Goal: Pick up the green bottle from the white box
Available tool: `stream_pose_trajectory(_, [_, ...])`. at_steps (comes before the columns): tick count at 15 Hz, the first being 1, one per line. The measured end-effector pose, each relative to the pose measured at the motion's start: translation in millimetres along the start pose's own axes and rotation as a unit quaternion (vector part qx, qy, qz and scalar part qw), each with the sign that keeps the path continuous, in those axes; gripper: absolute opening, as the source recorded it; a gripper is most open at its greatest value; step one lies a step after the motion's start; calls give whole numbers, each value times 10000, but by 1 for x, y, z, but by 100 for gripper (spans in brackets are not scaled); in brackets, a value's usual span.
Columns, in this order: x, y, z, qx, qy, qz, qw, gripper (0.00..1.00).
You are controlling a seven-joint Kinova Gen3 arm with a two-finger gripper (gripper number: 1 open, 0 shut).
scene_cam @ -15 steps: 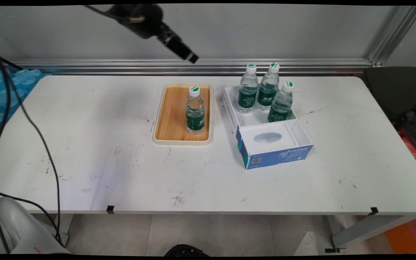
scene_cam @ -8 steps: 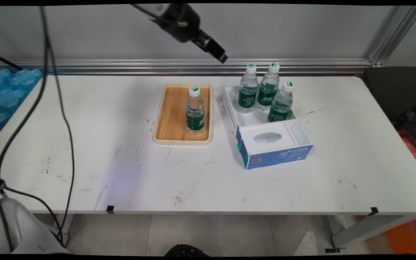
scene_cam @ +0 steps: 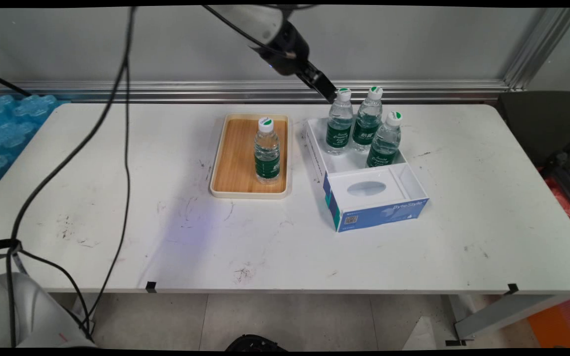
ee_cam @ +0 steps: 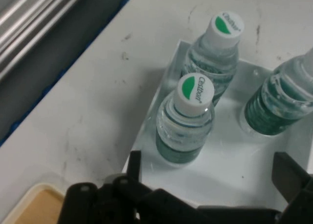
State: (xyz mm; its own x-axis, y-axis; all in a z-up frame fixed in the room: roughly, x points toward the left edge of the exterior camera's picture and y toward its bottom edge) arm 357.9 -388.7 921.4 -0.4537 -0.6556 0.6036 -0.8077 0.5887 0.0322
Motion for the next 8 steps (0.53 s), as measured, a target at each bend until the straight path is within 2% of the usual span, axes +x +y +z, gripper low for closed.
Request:
stream_pose_trajectory(3, [4, 1, 32, -6, -120, 101, 9999, 100])
stream_pose_trajectory(8, [7, -1, 67, 8, -225, 221, 9995, 100])
